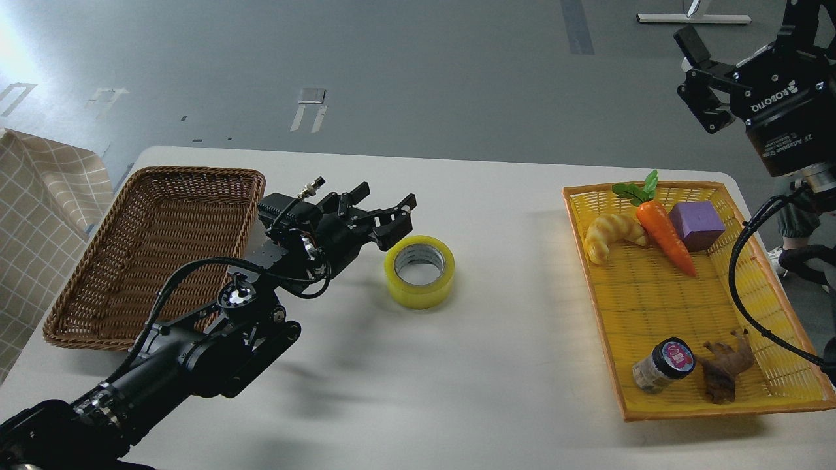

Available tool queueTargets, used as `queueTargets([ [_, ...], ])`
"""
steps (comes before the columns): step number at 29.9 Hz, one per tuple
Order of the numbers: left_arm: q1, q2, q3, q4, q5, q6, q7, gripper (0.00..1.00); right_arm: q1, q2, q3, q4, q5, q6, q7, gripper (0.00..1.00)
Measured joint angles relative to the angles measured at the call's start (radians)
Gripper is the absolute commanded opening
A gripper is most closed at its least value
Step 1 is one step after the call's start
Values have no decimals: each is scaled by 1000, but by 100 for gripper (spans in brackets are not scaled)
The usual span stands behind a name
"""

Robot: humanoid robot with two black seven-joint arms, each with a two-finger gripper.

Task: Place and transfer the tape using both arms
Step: 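Reach the left gripper toward the tape roll on the table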

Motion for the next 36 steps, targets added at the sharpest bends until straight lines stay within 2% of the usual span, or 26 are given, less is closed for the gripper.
queueTargets([
  [7, -1, 6, 49, -5, -5, 2, -20, 98, -5, 0, 14, 0, 0, 0, 0, 100],
  [17, 0, 13, 153, 27, 3, 4, -20, 98, -5, -8, 19, 0, 0, 0, -3, 100],
  [24, -50, -8, 158, 137, 0, 2, -14, 98, -10, -16, 20, 1, 0, 0, -3, 100],
  [36, -46, -20, 178, 156, -9, 2, -12, 98, -12, -27, 21, -9, 0, 0, -3, 100],
])
